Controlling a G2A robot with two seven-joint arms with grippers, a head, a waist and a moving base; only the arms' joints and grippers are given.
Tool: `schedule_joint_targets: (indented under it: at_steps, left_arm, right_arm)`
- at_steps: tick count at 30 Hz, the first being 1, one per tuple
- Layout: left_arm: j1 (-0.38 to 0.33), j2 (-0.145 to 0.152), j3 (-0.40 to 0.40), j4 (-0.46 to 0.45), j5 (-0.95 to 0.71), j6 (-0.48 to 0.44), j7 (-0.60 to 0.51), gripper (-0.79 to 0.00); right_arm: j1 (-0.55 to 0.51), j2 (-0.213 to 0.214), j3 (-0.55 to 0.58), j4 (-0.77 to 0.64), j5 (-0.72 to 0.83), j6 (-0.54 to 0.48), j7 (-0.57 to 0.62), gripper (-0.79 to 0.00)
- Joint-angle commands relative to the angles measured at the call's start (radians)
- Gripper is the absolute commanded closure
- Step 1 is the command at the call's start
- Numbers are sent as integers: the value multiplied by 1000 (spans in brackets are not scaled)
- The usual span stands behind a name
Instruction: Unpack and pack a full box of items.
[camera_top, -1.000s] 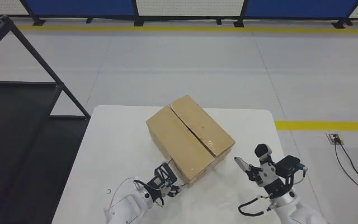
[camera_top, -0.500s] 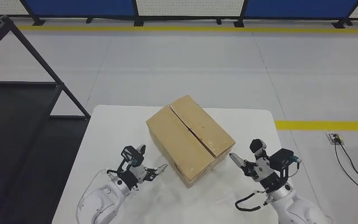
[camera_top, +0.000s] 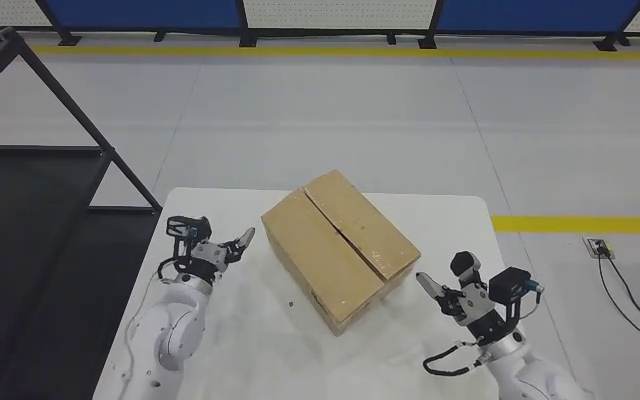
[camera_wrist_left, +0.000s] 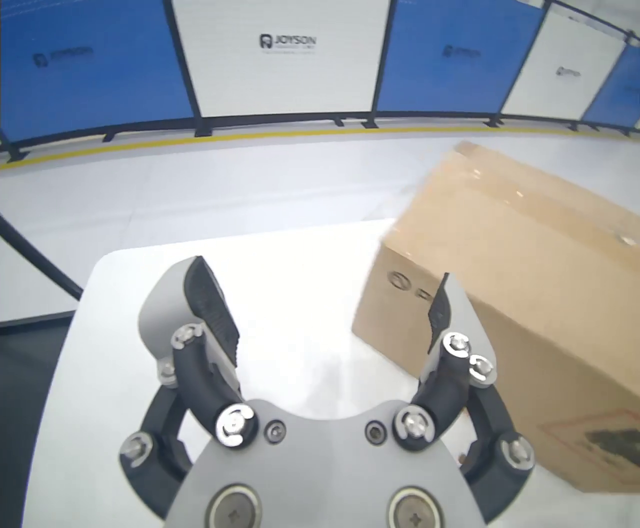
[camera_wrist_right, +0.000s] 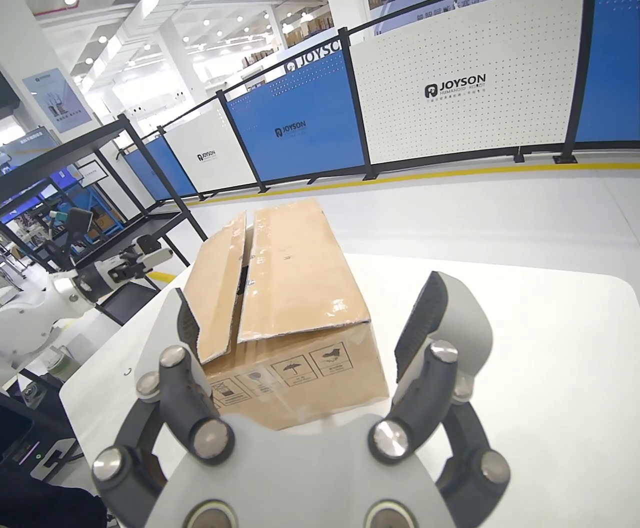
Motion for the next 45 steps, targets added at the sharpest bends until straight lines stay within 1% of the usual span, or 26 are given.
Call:
schedule_joint_targets:
  at_steps: [1,3,4,6,7,8,10,12,16,19,23,28,30,33,36,38,45]
  left_arm:
    - [-65,-4,0,65,10,48,3,-785]
    - [-119,-6,5,120,3,44,-9,-785]
    - [-161,-6,16,165,34,41,-23,-785]
    - [-243,-11,47,256,47,-9,-51,-785]
    - [-281,-13,61,304,65,-13,-48,-785]
    - [-324,-18,91,359,91,-40,-46,-785]
    - [-372,-24,123,426,110,-72,-41,-785]
    - [-426,-32,156,502,134,-90,-36,-785]
    - [-502,-48,216,629,145,-184,-13,-785]
    - [-540,-58,252,703,163,-251,17,-785]
    - [-579,-68,285,776,172,-324,31,-785]
    - [-587,-67,290,799,168,-392,46,-785]
    - [-582,-64,286,797,162,-423,53,-785]
    - [-569,-54,275,785,164,-457,51,-785]
    - [-539,-44,266,750,176,-487,50,-785]
    - [-511,-36,256,717,183,-490,52,-785]
    - [-379,-7,210,546,188,-506,31,-785]
  right_arm:
    - [-11,0,7,5,9,2,-6,-785]
    - [-18,0,12,7,16,-1,-8,-785]
    - [-24,0,16,7,21,-3,-10,-785]
    - [-36,1,23,5,26,-6,-10,-785]
    - [-43,2,25,4,26,-12,-1,-785]
    - [-53,4,25,0,25,-37,29,-785]
    - [-63,8,30,0,27,-75,64,-785]
    - [-72,11,42,10,23,-76,107,-785]
    - [-60,11,30,33,49,-23,189,-785]
    - [-20,9,13,86,132,-44,225,-785]
    - [72,6,-26,185,252,-77,292,-785]
    - [144,4,-49,265,399,-127,347,-785]
    - [170,3,-52,296,461,-150,368,-785]
    - [204,4,-53,336,513,-161,386,-785]
    - [230,3,-55,365,558,-159,392,-785]
    - [247,4,-58,381,574,-158,401,-785]
    - [310,4,-82,425,606,-173,443,-785]
